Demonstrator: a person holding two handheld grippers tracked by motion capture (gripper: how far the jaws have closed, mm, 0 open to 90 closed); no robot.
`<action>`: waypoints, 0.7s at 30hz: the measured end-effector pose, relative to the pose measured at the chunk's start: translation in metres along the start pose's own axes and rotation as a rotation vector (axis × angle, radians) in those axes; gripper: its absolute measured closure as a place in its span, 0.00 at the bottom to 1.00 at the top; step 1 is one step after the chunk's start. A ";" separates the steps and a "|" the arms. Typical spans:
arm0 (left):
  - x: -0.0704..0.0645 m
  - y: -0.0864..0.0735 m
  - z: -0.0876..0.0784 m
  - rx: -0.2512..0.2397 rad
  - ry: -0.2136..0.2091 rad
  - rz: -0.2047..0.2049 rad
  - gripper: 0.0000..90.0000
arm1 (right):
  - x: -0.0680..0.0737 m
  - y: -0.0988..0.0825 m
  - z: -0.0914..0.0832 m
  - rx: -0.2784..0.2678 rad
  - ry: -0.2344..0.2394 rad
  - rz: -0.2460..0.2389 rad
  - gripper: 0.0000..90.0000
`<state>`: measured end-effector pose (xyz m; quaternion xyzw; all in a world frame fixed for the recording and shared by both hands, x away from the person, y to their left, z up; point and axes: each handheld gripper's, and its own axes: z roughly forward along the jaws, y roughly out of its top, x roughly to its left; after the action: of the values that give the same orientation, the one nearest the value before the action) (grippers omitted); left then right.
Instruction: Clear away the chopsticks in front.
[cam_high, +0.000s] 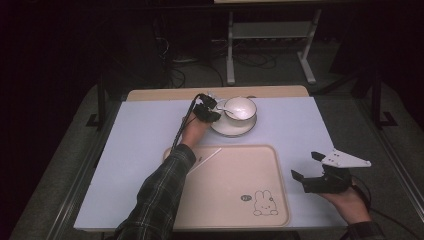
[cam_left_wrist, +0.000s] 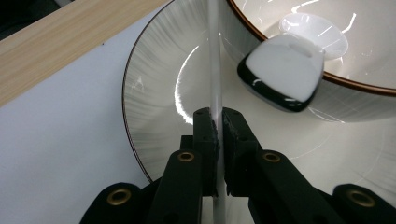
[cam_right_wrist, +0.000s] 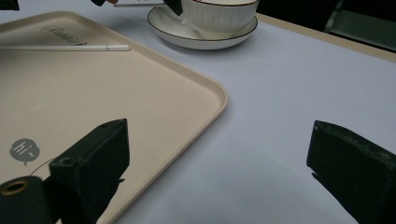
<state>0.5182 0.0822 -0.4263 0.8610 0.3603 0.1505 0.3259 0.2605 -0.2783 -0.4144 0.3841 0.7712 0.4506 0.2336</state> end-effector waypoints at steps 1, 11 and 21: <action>0.001 0.001 -0.002 -0.003 -0.002 -0.008 0.94 | 0.000 0.000 0.000 -0.001 -0.001 0.001 0.06; 0.022 0.001 -0.048 -0.029 0.009 -0.069 0.94 | 0.000 0.000 0.000 0.001 -0.003 0.002 0.06; 0.030 -0.027 -0.092 -0.020 -0.016 -0.097 0.95 | 0.001 0.001 0.000 0.003 -0.004 0.000 0.06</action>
<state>0.4795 0.1600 -0.3754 0.8405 0.3973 0.1310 0.3442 0.2604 -0.2770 -0.4142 0.3854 0.7713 0.4488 0.2348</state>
